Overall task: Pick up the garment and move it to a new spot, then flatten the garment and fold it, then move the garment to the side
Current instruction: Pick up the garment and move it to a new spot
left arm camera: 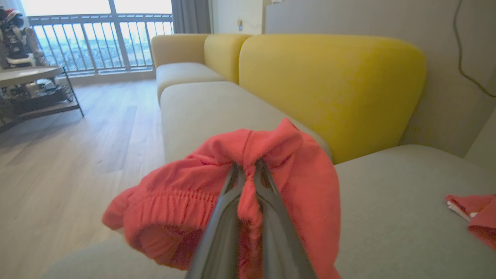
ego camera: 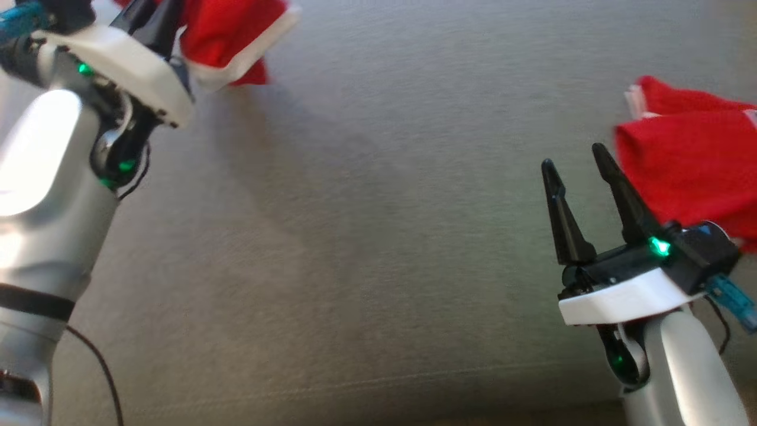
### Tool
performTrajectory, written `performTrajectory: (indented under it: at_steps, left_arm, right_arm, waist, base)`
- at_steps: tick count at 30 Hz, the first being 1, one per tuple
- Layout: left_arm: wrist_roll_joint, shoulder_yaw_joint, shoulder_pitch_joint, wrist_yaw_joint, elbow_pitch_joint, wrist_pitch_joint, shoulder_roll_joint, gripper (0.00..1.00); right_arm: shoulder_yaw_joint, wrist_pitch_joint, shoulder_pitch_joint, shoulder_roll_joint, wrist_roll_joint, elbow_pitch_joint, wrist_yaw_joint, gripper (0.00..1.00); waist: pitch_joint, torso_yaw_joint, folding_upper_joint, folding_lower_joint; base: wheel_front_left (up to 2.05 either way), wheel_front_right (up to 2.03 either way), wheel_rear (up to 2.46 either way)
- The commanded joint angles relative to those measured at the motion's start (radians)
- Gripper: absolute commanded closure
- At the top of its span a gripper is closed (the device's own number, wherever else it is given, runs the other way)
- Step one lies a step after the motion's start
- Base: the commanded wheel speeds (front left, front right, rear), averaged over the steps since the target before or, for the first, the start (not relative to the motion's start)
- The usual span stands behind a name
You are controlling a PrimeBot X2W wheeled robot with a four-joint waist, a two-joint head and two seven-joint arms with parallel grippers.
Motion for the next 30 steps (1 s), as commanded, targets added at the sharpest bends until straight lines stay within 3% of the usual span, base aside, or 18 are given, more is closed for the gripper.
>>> performTrajectory:
  at_steps: [1,9,14,22,30]
  left_arm:
    - [-0.005,0.043,-0.034,0.014,-0.072,-0.001,0.045,1.0]
    - [0.014,-0.003,0.138,0.106,-0.34,-0.007,0.037,1.0]
    - [0.035,-0.078,0.273,0.149,-0.342,-0.028,-0.017,1.0]
    - [0.075,-0.211,0.377,0.097,-0.194,-0.068,-0.119,1.0]
    - [0.086,-0.28,0.433,0.05,-0.167,-0.087,-0.157,1.0]
  right_arm:
    - [0.021,-0.006,0.01,0.005,0.013,-0.048,0.0,0.0]
    - [0.008,-0.006,0.053,0.005,0.047,-0.113,0.0,0.0]
    - [0.009,-0.006,0.066,0.005,0.047,-0.125,0.0,0.0]
    - [0.029,-0.006,0.073,0.005,0.026,-0.121,0.0,0.0]
    - [0.024,-0.006,0.087,0.005,0.013,-0.113,0.0,0.0]
  waist:
    - [-0.041,-0.089,0.0,0.0001]
    - [-0.043,-0.21,0.0,0.0001]
    - [-0.027,-0.232,0.0,0.0001]
    - [-0.01,-0.216,0.0,0.0001]
    - [-0.023,-0.16,0.0,0.0001]
  base:
    - [0.0,0.0,0.0]
    - [0.0,0.0,0.0]
    - [0.0,0.0,0.0]
    - [0.0,0.0,0.0]
    - [0.0,0.0,0.0]
